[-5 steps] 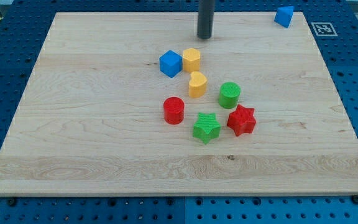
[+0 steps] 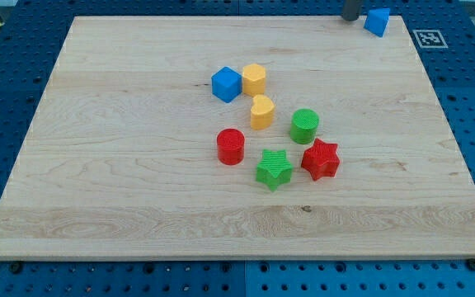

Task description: Nudge the blue triangle down a bit

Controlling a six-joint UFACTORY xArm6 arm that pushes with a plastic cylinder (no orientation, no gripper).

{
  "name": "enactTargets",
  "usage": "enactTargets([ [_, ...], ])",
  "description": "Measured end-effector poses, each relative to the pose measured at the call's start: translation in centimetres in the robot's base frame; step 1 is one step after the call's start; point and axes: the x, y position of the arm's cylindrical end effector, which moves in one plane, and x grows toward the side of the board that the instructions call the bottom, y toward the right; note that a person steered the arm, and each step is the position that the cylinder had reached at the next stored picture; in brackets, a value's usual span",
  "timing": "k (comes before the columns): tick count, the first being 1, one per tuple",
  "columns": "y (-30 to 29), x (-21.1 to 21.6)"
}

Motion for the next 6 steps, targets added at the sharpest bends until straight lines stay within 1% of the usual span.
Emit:
enactTargets([
  [5,4.4,0.0],
  [6,6.2,0.0],
])
